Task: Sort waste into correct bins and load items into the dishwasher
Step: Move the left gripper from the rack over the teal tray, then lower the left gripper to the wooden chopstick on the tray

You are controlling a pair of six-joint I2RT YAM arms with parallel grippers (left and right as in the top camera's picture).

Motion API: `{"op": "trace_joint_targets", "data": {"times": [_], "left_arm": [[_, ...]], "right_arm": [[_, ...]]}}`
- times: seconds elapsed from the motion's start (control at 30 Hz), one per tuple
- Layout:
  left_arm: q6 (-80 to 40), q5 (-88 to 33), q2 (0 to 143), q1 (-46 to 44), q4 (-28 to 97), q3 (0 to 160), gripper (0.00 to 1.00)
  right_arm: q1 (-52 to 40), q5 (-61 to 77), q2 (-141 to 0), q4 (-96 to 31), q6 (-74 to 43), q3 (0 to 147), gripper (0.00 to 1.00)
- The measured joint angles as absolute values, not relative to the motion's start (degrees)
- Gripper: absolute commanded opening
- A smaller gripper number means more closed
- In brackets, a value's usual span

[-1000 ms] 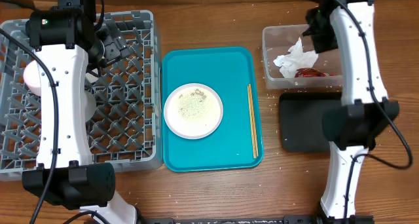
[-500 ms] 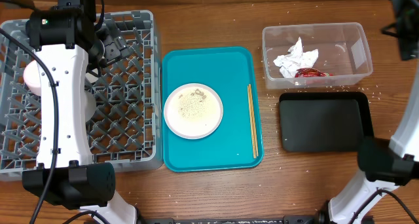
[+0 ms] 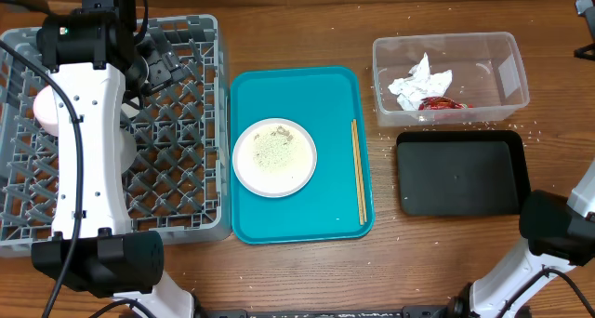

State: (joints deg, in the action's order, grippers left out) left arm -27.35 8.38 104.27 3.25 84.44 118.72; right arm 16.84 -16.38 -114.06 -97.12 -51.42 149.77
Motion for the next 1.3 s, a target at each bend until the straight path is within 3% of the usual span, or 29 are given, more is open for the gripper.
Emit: {"op": "trace_joint_targets", "data": {"times": [0.2, 0.5, 0.67, 0.8, 0.83, 0.87, 0.9, 0.97, 1.03, 1.13, 1.3], "left_arm": [[-31.3, 2.9, 104.3, 3.2, 80.5, 118.7, 1.00], [-26.1, -20.5, 104.3, -1.0, 88.9, 118.6, 1.00], [-22.8, -19.9, 104.3, -10.2, 90.0, 118.6, 1.00], [-23.9, -12.7, 104.3, -17.5, 90.0, 118.5, 1.00], [-24.6, -10.7, 104.3, -18.9, 89.7, 118.5, 0.95], [-25.5, -8.8, 104.3, -20.3, 89.2, 118.5, 0.79], [-26.4, -6.2, 104.3, -22.0, 88.3, 118.4, 0.73], [-27.4, -4.0, 104.3, -23.0, 87.6, 118.2, 0.72], [-28.4, -1.8, 104.3, -23.5, 87.5, 118.0, 0.82], [-30.2, 0.4, 104.3, -23.5, 87.6, 117.9, 0.85], [-30.5, -1.5, 104.3, -23.3, 87.3, 117.7, 0.62]], "right_arm": [[16.8, -16.3, -114.1, -97.1, -51.0, 149.8, 1.00], [16.8, -16.3, -114.1, -97.1, -50.9, 149.8, 1.00], [16.8, -16.3, -114.1, -97.1, -50.9, 149.8, 1.00], [16.8, -16.3, -114.1, -97.1, -51.0, 149.8, 1.00], [16.8, -16.3, -114.1, -97.1, -50.9, 149.8, 1.00], [16.8, -16.3, -114.1, -97.1, -50.9, 149.8, 1.00], [16.8, -16.3, -114.1, -97.2, -51.0, 149.8, 1.00], [16.8, -16.3, -114.1, -97.1, -51.0, 149.8, 1.00], [16.8, -16.3, -114.1, -97.1, -51.0, 149.8, 1.00], [16.8, -16.3, -114.1, -97.1, -51.0, 149.8, 1.00], [16.8, -16.3, -114.1, -97.1, -51.0, 149.8, 1.00]]}}
